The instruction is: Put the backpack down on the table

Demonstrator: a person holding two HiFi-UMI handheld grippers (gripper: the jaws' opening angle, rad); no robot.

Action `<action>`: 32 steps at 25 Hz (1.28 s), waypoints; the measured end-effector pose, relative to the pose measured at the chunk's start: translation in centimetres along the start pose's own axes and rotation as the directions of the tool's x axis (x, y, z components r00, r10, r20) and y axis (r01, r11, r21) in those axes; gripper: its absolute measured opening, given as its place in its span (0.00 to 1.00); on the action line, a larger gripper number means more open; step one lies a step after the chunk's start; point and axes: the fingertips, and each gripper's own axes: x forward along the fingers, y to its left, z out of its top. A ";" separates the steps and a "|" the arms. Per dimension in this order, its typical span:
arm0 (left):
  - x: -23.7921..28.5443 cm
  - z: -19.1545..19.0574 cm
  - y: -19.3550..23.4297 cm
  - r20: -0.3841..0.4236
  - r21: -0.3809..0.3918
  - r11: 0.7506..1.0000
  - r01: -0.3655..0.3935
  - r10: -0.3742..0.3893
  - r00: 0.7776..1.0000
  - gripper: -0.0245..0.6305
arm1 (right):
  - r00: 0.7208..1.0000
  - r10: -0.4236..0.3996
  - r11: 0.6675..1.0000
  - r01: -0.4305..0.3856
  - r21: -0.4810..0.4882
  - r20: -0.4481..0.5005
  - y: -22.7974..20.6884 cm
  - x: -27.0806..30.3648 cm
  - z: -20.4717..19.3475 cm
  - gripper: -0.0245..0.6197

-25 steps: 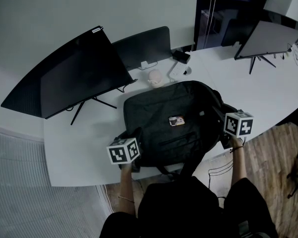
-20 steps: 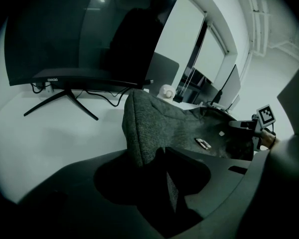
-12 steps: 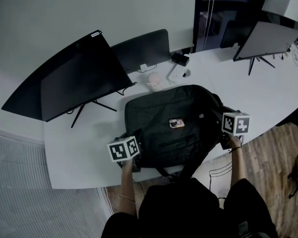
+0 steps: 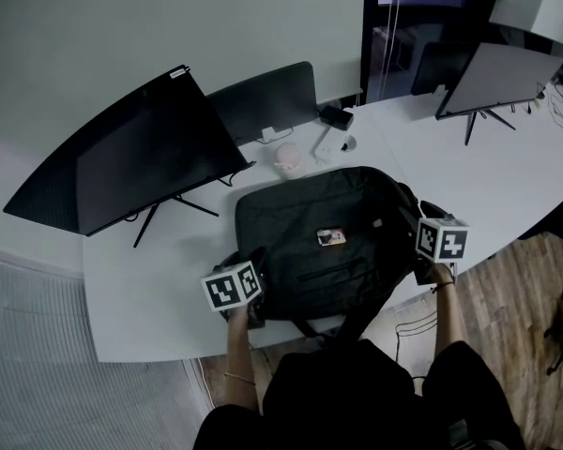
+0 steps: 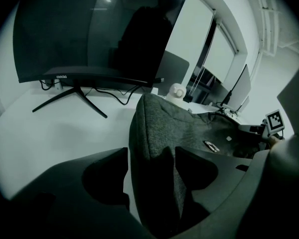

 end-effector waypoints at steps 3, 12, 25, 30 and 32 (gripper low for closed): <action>-0.7 0.4 0.6 0.037 0.017 0.999 -0.046 0.046 0.998 0.48 | 0.999 -0.011 1.000 0.012 -0.017 0.030 0.2 -0.7 0.7 0.39; -4.9 2.8 0.5 0.220 0.199 0.972 -0.126 0.081 0.972 0.29 | 0.993 0.024 0.988 -0.006 -0.157 0.113 2.7 -3.9 3.3 0.36; -10.1 5.4 -2.9 0.341 0.287 0.956 -0.053 -0.050 0.939 0.06 | 0.961 0.118 0.977 -0.067 -0.205 0.249 6.7 -8.6 6.1 0.07; -12.7 6.9 -4.2 0.412 0.305 0.951 -0.055 -0.079 0.908 0.06 | 0.924 0.179 0.971 -0.110 -0.213 0.339 8.3 -11.1 7.5 0.06; -13.6 7.4 -4.5 0.439 0.307 0.950 -0.057 -0.088 0.894 0.06 | 0.907 0.193 0.969 -0.118 -0.215 0.374 8.7 -11.9 8.2 0.06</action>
